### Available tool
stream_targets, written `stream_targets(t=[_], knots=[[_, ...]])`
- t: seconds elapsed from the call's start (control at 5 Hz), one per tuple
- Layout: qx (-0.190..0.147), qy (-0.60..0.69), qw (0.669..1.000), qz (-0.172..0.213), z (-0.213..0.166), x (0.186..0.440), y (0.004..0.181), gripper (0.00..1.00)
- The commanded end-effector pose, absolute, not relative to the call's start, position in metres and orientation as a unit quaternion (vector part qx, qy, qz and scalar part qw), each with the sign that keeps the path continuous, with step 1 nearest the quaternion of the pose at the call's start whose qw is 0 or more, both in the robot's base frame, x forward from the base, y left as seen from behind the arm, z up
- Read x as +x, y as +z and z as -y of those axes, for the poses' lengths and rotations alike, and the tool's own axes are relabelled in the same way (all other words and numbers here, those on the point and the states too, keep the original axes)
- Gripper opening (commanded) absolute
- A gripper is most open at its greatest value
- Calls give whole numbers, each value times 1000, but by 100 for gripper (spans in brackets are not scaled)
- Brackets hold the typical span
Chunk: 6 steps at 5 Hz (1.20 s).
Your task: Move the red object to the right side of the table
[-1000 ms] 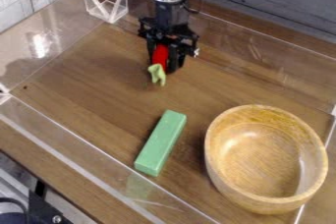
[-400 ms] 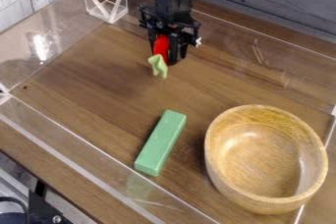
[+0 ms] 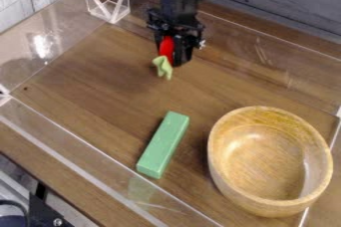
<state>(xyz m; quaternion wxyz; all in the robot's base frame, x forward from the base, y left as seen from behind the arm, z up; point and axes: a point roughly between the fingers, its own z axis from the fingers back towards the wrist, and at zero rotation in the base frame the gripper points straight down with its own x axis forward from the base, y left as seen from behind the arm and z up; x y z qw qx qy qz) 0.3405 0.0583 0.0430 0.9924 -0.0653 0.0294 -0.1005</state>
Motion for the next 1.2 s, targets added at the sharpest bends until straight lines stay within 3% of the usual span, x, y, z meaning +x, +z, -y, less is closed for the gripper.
stream_targets(t=[0.0,0.4,1.0], knots=[[-65,-78,995,4,-65,354,58,0],[-74,-39,997,4,-73,360,52,0],[-77,-78,994,-1,-55,363,47,0]])
